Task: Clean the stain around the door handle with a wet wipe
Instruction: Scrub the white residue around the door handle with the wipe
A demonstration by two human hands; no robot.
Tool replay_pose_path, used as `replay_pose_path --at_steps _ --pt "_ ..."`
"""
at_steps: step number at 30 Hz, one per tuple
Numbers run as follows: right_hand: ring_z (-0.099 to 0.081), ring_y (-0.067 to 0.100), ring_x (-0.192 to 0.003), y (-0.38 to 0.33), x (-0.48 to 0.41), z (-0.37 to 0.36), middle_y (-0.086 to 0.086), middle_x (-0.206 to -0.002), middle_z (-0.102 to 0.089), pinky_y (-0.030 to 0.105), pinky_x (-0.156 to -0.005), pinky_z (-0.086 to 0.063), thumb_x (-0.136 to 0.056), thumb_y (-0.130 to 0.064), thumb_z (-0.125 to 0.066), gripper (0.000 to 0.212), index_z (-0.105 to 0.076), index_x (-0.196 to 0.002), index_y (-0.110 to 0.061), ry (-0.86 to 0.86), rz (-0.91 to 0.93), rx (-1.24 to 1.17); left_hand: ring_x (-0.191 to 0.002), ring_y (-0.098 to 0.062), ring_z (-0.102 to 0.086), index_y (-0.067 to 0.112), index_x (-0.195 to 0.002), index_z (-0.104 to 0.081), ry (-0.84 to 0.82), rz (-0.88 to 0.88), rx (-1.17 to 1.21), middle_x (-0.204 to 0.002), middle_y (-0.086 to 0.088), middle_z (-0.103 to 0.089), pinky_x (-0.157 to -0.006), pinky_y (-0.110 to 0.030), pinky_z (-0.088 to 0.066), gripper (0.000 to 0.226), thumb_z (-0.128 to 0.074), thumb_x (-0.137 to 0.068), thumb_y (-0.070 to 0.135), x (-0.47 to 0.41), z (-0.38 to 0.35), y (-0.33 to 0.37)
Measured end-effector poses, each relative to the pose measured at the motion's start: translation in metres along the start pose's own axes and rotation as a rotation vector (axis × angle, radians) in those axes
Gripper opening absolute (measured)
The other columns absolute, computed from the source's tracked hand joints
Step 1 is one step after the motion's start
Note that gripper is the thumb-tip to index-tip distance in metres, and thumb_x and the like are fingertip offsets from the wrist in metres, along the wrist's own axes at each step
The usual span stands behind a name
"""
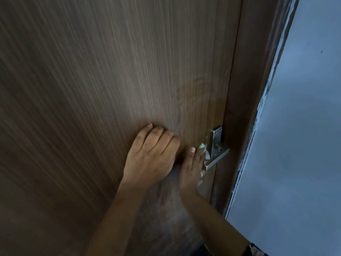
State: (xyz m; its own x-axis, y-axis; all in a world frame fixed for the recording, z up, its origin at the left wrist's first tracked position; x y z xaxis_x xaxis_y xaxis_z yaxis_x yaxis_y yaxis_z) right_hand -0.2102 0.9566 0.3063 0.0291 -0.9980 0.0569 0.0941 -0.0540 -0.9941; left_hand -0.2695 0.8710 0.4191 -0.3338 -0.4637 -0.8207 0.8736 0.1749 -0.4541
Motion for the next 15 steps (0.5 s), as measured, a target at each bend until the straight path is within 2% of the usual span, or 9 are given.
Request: replay_pose_path --at_steps 2,5,7,9,11,15 --pt "-0.012 0.023 -0.145 -0.007 -0.001 0.001 -0.006 -0.16 -0.001 0.054 -0.114 -0.004 -0.099 -0.047 -0.016 0.054 -0.004 -0.15 -0.034 0.039 0.02 0.014 -0.101 -0.021 -0.053 0.017 -0.095 -0.066 -0.006 0.0 0.012 -0.099 -0.001 -0.067 -0.102 -0.04 -0.037 0.017 -0.049 -0.092 0.021 0.001 0.0 0.0" --pt "-0.016 0.028 -0.143 -0.011 -0.004 0.0 -0.006 -0.159 -0.006 0.057 -0.113 -0.006 -0.099 -0.047 -0.015 0.051 -0.006 -0.149 -0.04 0.091 -0.038 -0.031 -0.101 -0.02 -0.054 0.017 -0.094 -0.066 -0.01 -0.005 0.018 -0.098 -0.001 -0.067 -0.102 -0.04 -0.037 0.016 -0.051 -0.091 0.02 0.002 -0.001 0.002" --pt "-0.025 0.026 -0.139 -0.014 -0.01 -0.002 -0.004 -0.156 -0.013 0.056 -0.114 -0.012 -0.098 -0.05 -0.015 0.049 -0.009 -0.147 -0.046 0.139 -0.065 -0.116 -0.101 -0.02 -0.054 0.017 -0.094 -0.066 -0.009 -0.002 0.018 -0.098 0.0 -0.067 -0.102 -0.039 -0.037 0.014 -0.053 -0.09 0.02 0.002 -0.001 0.001" --pt "-0.032 0.021 -0.136 -0.019 -0.017 -0.001 -0.004 -0.152 -0.019 0.048 -0.114 -0.019 -0.097 -0.054 -0.019 0.051 -0.016 -0.147 -0.044 0.179 -0.073 -0.28 -0.101 -0.02 -0.055 0.017 -0.094 -0.066 -0.004 0.0 0.02 -0.098 0.0 -0.067 -0.103 -0.039 -0.037 0.014 -0.053 -0.09 0.02 0.002 0.0 0.002" --pt "-0.024 0.019 -0.141 -0.026 -0.02 -0.001 -0.005 -0.155 -0.018 0.043 -0.116 -0.018 -0.097 -0.055 -0.022 0.055 -0.019 -0.148 -0.036 0.18 -0.056 -0.409 -0.101 -0.02 -0.055 0.017 -0.095 -0.066 -0.001 -0.002 0.019 -0.098 0.0 -0.067 -0.103 -0.04 -0.037 0.014 -0.053 -0.09 0.019 0.002 0.0 0.002" --pt "-0.001 0.01 -0.146 -0.045 -0.017 0.001 -0.008 -0.16 -0.005 0.038 -0.12 0.0 -0.099 -0.05 -0.014 0.057 -0.006 -0.151 -0.028 0.129 0.13 -0.33 -0.102 -0.02 -0.053 0.018 -0.096 -0.065 -0.005 -0.016 0.011 -0.098 -0.001 -0.067 -0.103 -0.04 -0.037 0.016 -0.05 -0.092 0.019 0.002 -0.001 0.002"
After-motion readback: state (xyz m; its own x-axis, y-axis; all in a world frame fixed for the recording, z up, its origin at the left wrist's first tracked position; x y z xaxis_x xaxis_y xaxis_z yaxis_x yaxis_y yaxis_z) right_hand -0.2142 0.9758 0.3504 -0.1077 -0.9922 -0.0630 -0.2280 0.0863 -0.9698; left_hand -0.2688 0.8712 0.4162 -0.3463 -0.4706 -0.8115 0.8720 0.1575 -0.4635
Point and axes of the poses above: each hand's wrist, its own x-axis away from the middle knuckle, its own z-axis out of the back of the hand, y = z × x, the point moved 4 cm from there along -x, towards the middle knuckle
